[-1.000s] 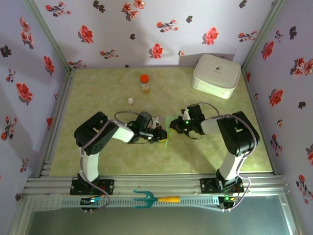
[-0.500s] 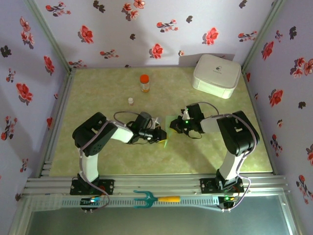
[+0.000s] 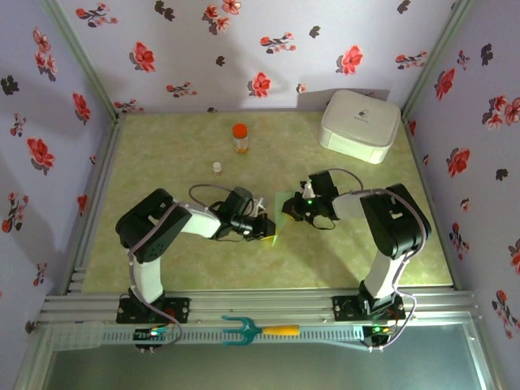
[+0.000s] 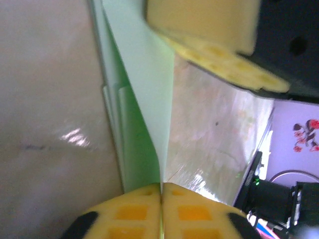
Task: Fold a paper plane with a square sheet of paper (pick it up from the middle)
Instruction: Fold the wing for the fifth time at the center of the table.
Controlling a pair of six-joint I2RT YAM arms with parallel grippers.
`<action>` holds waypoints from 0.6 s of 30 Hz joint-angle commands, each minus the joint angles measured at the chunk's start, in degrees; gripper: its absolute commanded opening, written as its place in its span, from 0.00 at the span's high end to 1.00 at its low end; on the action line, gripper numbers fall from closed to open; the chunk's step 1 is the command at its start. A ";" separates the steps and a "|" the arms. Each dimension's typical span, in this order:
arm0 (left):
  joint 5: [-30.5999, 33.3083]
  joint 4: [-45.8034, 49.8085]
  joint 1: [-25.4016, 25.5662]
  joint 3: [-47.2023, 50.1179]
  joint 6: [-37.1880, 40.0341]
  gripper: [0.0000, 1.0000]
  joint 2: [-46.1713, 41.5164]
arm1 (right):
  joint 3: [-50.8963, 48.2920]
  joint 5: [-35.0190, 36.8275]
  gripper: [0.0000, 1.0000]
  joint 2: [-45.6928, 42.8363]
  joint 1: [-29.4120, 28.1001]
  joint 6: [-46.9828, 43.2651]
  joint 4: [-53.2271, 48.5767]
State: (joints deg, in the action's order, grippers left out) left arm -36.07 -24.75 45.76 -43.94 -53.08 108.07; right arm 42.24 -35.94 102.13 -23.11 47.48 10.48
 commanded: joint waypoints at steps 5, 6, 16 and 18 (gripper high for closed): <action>-1.63 8.23 1.17 1.69 2.60 1.00 -1.15 | -0.22 7.07 0.90 1.15 0.34 -2.29 -6.90; -1.67 8.42 1.26 1.75 2.63 1.00 -1.11 | -0.20 7.04 0.90 1.15 0.35 -2.34 -6.96; -1.37 10.08 1.88 2.72 3.38 1.00 -1.82 | 0.02 7.68 0.90 1.17 0.26 -2.40 -7.67; -1.20 9.91 1.97 3.03 3.34 1.00 -2.01 | -0.03 7.68 0.91 1.21 0.18 -2.31 -7.67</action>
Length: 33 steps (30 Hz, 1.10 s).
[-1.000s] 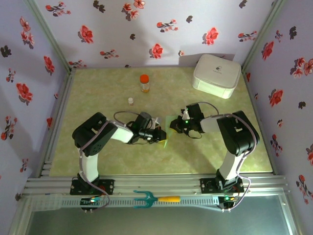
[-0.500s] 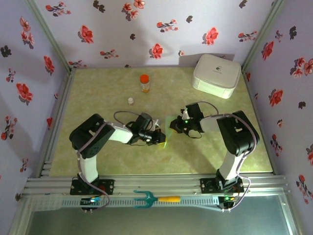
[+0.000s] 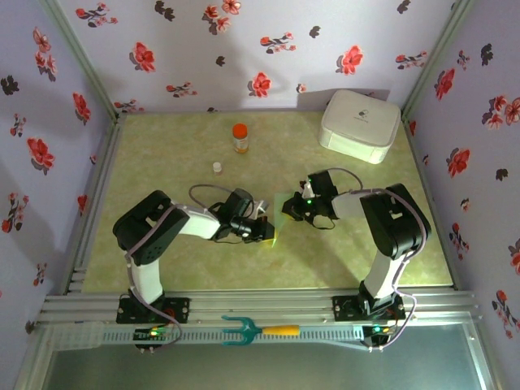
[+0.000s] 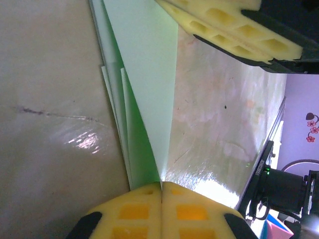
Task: Fold a paper plane with a square sheet of paper (pick it up from the middle)
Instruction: Fold the wing for the fifth time at the center of the table.
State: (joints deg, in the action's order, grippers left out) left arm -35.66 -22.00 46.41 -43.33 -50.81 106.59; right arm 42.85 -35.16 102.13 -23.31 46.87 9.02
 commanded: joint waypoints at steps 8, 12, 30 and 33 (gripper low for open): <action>-2.07 8.20 1.38 3.46 1.58 0.85 -1.51 | -0.43 7.16 0.91 1.07 0.33 -1.96 -6.91; -2.34 8.55 1.57 3.69 1.94 1.00 -1.83 | -0.31 7.24 0.91 1.09 0.28 -1.96 -7.08; -1.85 11.25 2.26 4.79 2.99 0.98 -4.12 | -0.35 7.79 0.91 1.14 -0.02 -1.61 -7.25; -1.78 11.28 2.36 4.92 3.00 0.90 -5.38 | -0.49 7.91 0.91 1.03 0.02 -1.39 -7.01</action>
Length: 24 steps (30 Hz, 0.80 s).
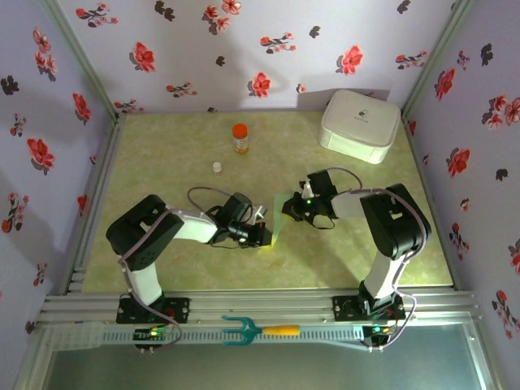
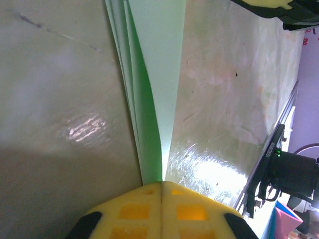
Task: Fold a paper plane with a square sheet of paper (pick it up from the middle)
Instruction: Fold the wing for the fifth time at the center of the table.
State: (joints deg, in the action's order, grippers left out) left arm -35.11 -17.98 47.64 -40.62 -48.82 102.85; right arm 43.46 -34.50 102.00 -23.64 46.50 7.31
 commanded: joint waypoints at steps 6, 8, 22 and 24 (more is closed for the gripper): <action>-2.42 7.48 1.14 2.56 1.70 0.88 -6.30 | -1.26 7.17 0.91 0.95 0.24 -0.53 -4.87; -1.31 8.32 1.08 2.18 2.20 0.88 -8.76 | -1.25 7.17 0.91 0.90 0.26 -0.53 -4.85; 2.67 12.51 -0.50 -15.04 4.41 0.96 -2.05 | -1.67 7.19 0.92 0.59 0.08 0.50 -4.15; 2.25 11.71 -0.31 -16.52 4.01 0.96 0.50 | -1.71 7.19 0.91 0.57 0.08 0.59 -4.00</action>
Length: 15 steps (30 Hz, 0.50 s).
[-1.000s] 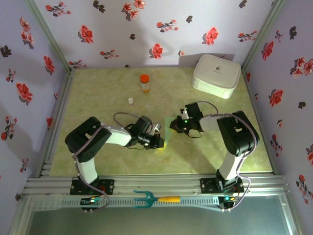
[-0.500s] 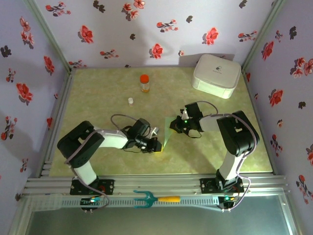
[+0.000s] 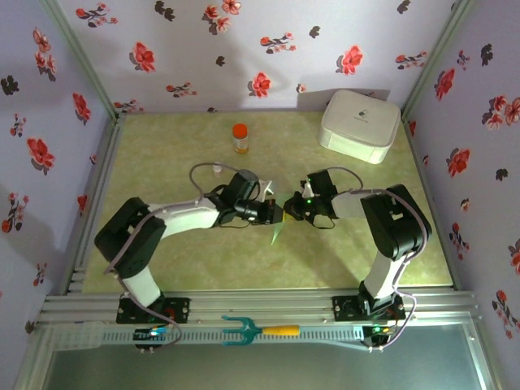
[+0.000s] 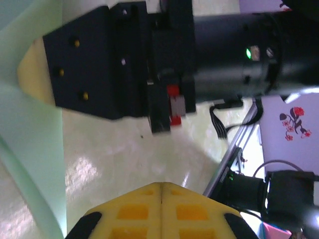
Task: Fold a paper plane with a square sheet of paper (pick it up from the middle)
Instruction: Fold the wing for the fifth time at the center of the table.
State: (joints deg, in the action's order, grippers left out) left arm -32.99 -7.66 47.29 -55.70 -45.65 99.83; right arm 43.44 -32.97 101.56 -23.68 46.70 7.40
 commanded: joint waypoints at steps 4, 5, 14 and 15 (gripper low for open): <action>-0.39 0.98 0.57 -3.98 0.80 0.96 7.09 | -1.69 5.65 0.92 0.76 0.04 0.36 -4.15; -0.45 1.03 0.69 -4.36 0.80 0.96 7.85 | -1.67 5.65 0.92 0.69 0.04 0.33 -4.23; -0.02 1.50 0.97 -3.75 1.74 0.95 11.89 | -1.87 5.75 0.92 1.03 0.04 0.37 -3.98; 0.17 1.95 0.92 -3.47 2.08 0.95 12.19 | -1.86 5.75 0.91 1.08 0.04 0.28 -4.06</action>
State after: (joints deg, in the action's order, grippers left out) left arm -33.01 -7.60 47.90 -58.89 -45.60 110.67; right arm 43.40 -32.91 101.51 -23.68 46.72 7.42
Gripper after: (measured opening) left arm 0.060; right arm 0.086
